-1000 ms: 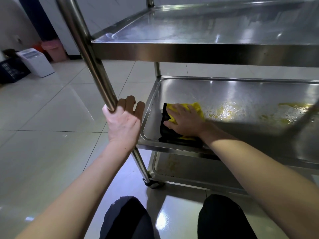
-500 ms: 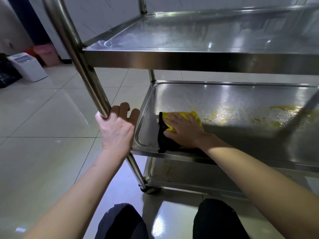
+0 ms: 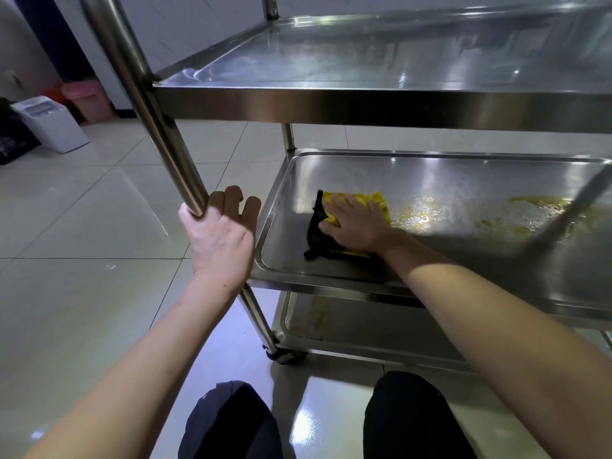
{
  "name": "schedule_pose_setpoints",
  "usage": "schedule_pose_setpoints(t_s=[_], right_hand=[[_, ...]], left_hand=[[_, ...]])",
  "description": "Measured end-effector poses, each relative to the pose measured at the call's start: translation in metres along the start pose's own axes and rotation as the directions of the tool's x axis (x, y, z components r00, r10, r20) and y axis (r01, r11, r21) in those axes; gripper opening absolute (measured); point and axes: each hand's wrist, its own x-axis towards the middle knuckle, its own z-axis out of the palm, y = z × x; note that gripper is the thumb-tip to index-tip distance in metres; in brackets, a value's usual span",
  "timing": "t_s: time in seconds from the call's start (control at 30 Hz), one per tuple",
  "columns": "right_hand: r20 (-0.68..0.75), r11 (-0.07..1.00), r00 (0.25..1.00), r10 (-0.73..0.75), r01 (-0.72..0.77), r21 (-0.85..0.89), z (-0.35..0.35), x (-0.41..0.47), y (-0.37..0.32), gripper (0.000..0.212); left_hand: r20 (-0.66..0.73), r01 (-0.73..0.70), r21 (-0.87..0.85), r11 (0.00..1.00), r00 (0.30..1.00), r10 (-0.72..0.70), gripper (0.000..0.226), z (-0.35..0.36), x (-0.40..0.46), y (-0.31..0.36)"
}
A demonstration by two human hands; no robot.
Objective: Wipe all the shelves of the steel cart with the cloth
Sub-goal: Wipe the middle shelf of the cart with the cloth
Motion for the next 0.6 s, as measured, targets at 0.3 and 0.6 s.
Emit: schedule_pose_setpoints(t_s=[0.3,0.6], right_hand=[[0.018,0.996,0.997,-0.077,0.078,-0.038,0.011,-0.053,-0.001,0.072],[0.004,0.997,0.997,-0.074,0.074,-0.021,0.014,-0.061,0.003,0.072]], left_hand=[[-0.004,0.015,-0.062,0.998,1.000,-0.015,0.019,-0.009,-0.008,0.007],[-0.020,-0.024,-0.177,0.984,1.000,0.020,0.032,0.013,-0.048,0.059]])
